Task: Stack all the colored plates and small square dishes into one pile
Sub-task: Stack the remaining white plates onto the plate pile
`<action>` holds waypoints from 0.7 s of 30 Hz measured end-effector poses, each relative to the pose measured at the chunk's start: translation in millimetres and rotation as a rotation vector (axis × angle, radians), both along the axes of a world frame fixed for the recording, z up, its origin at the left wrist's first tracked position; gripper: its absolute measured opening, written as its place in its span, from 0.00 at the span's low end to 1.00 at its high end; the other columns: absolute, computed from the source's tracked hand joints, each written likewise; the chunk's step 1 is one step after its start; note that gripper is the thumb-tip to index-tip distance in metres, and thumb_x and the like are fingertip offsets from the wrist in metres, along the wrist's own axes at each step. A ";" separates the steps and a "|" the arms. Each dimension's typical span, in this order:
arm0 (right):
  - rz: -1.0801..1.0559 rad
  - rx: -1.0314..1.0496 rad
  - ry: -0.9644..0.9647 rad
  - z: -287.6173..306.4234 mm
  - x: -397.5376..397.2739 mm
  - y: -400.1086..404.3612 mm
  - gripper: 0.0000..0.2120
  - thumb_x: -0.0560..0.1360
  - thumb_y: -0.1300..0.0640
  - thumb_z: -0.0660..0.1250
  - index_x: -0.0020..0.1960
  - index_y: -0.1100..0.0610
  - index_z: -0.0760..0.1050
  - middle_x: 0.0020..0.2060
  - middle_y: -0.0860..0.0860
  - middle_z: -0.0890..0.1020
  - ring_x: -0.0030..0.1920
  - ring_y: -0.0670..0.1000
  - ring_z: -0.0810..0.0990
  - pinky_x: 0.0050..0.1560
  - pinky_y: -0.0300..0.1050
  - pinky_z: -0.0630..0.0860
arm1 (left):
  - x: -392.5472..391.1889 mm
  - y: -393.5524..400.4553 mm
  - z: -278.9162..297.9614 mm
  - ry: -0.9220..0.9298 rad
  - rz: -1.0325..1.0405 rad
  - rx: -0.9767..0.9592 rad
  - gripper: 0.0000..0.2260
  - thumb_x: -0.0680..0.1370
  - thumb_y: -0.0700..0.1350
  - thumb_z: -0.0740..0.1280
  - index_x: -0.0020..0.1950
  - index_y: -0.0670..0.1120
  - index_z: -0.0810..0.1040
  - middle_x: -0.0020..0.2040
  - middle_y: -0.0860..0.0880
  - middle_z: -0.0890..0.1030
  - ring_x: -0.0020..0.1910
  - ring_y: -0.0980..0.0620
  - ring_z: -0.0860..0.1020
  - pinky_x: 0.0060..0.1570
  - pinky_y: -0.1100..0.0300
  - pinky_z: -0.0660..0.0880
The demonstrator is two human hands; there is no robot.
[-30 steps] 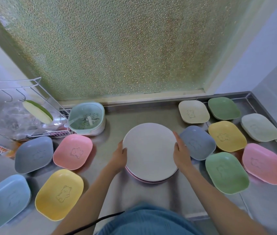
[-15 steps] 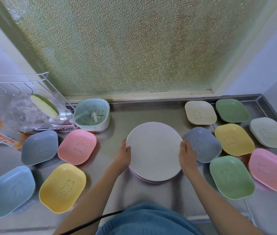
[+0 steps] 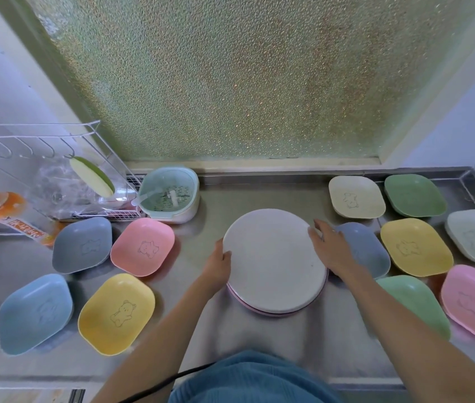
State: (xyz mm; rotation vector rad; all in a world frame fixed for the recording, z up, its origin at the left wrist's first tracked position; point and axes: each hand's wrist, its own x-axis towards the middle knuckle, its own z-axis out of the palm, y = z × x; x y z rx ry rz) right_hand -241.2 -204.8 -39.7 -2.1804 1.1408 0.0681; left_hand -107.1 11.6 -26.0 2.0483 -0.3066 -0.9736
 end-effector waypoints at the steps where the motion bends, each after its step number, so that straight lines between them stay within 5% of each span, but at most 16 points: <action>1: 0.036 0.029 0.037 1.0 4.1 -3.7 0.22 0.81 0.48 0.50 0.73 0.55 0.61 0.70 0.55 0.69 0.71 0.58 0.65 0.74 0.56 0.54 | 0.2 0.0 0.3 0.002 -0.003 0.000 0.19 0.82 0.40 0.51 0.73 0.45 0.58 0.64 0.41 0.72 0.56 0.44 0.72 0.60 0.46 0.73; 12: 0.203 -0.018 0.200 -5.1 24.1 -7.3 0.24 0.81 0.43 0.44 0.70 0.51 0.65 0.66 0.56 0.74 0.69 0.59 0.68 0.74 0.58 0.50 | -0.4 11.5 0.3 0.060 0.074 -0.051 0.19 0.81 0.39 0.51 0.73 0.48 0.60 0.61 0.49 0.71 0.58 0.49 0.70 0.63 0.48 0.71; 17: 0.274 -0.026 0.143 -19.9 46.0 14.4 0.23 0.81 0.43 0.45 0.66 0.52 0.68 0.62 0.56 0.78 0.66 0.58 0.72 0.73 0.59 0.51 | 6.8 41.3 -7.1 0.044 0.180 -0.037 0.19 0.81 0.40 0.52 0.72 0.49 0.62 0.63 0.46 0.72 0.61 0.45 0.72 0.64 0.41 0.71; 21: 0.307 -0.045 0.112 -23.2 60.7 37.1 0.22 0.81 0.44 0.45 0.64 0.54 0.69 0.58 0.56 0.80 0.62 0.59 0.74 0.72 0.59 0.55 | 13.9 63.7 -8.1 0.023 0.205 -0.027 0.18 0.82 0.40 0.52 0.71 0.49 0.62 0.64 0.44 0.73 0.60 0.44 0.72 0.65 0.44 0.70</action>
